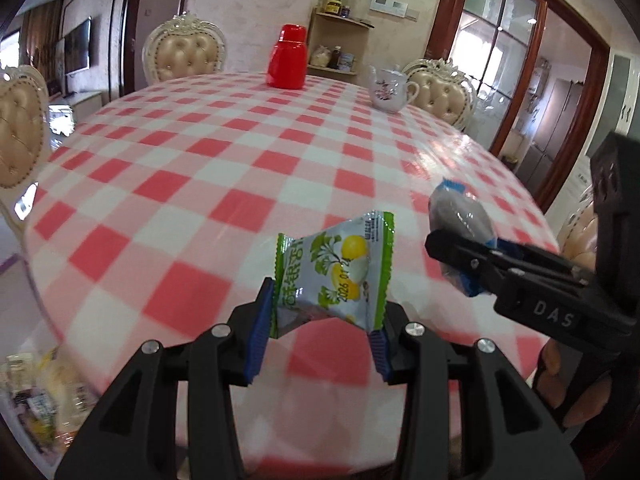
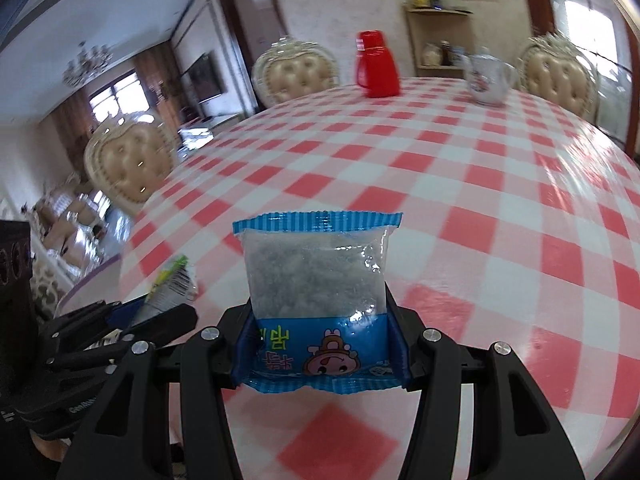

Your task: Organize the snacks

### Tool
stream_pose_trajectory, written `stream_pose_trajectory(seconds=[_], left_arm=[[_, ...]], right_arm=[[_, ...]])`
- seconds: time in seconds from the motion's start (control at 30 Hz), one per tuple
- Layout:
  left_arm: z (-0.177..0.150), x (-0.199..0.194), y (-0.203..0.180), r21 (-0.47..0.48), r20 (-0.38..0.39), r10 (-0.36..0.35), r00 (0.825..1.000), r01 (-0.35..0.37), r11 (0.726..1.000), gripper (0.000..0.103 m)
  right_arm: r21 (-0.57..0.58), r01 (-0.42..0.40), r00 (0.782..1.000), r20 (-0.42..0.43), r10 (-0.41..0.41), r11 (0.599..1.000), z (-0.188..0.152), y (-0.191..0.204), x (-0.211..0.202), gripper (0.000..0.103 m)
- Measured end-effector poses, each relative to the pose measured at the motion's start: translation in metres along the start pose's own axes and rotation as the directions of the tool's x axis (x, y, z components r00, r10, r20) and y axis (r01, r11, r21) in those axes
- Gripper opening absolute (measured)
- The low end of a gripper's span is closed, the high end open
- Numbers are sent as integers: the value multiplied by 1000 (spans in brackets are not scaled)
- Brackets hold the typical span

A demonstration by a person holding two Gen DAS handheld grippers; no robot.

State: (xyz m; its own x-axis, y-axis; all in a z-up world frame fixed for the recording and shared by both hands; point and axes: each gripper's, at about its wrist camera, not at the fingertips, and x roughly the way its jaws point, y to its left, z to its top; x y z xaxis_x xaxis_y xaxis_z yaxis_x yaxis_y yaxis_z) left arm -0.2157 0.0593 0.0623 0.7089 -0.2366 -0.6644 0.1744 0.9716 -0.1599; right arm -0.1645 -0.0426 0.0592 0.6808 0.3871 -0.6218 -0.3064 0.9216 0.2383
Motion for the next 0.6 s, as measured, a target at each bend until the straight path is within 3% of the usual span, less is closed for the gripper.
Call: stream_pose_trajectory(seconds=[0.3, 0.6], left_arm=[[-14, -49, 35, 32, 17, 84, 996, -85, 996, 43], [-30, -95, 100, 25, 4, 229, 973, -229, 973, 43]], right_arm=[[-167, -71, 997, -37, 66, 983, -5, 72, 2, 52], [-355, -202, 978, -120, 170, 913, -13, 164, 12, 52]])
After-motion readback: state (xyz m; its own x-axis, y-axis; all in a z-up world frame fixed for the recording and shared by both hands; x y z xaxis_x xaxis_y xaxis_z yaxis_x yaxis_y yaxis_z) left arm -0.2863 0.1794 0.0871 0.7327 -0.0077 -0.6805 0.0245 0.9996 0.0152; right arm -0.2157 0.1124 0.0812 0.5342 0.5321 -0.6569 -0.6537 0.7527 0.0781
